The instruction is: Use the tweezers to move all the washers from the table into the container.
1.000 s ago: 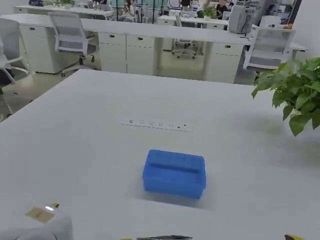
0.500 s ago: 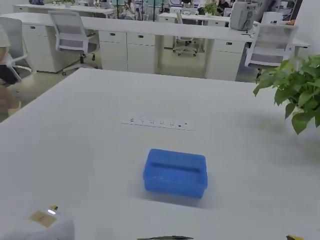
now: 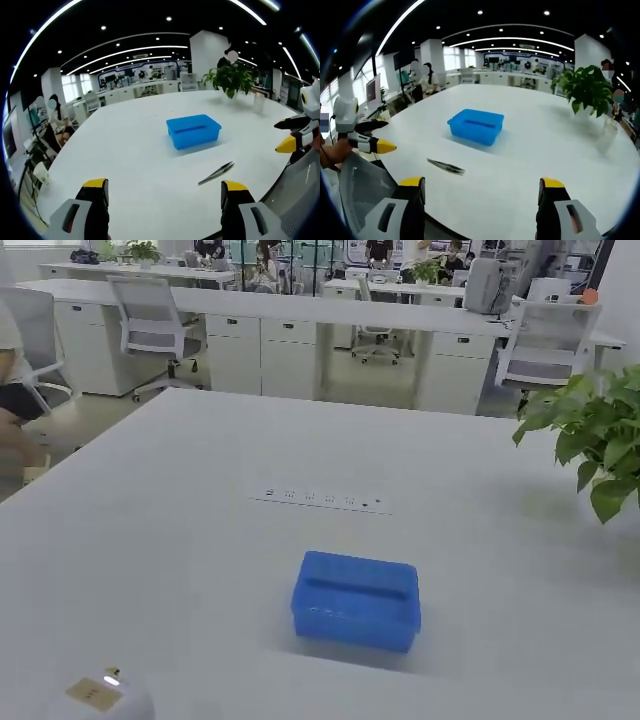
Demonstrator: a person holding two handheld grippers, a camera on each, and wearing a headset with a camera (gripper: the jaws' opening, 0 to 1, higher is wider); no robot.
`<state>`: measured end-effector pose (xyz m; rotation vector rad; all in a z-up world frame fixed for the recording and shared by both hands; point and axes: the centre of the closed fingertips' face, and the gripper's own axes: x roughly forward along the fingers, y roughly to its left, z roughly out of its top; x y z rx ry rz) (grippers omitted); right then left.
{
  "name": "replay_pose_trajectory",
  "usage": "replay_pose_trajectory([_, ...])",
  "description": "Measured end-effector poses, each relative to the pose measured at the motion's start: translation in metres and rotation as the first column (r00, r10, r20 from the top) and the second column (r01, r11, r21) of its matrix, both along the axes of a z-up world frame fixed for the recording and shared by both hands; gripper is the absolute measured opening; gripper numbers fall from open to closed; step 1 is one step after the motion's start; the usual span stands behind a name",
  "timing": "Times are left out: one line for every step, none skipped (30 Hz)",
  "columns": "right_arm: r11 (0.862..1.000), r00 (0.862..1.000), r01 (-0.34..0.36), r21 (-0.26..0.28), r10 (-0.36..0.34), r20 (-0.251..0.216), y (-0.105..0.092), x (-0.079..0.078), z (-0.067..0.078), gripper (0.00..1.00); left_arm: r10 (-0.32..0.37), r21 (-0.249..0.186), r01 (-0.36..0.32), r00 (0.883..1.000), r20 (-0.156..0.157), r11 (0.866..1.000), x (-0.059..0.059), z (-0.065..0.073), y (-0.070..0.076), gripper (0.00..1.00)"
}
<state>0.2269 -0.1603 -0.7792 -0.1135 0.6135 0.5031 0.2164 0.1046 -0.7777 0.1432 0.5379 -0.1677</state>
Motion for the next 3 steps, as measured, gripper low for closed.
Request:
replay_pose_trajectory([1.0,1.0,0.001,-0.002,-0.001,-0.001,-0.0003,-0.0001,-0.0002,0.93,-0.001,0.002,0.001,1.0,0.0,1.0,0.0,0.0,-0.0001,0.95])
replay_pose_trajectory([1.0,1.0,0.002,-0.003,-0.002,0.0,-0.0007,0.0001,-0.0001,0.93,-0.001,0.003,0.001,1.0,0.0,1.0,-0.0001,0.0,0.0,0.95])
replay_pose_trajectory([1.0,1.0,0.004,-0.004,-0.004,0.002,-0.001,0.0002,0.0002,0.93,-0.002,0.005,0.002,1.0,0.0,1.0,-0.0002,0.0001,0.0002,0.95])
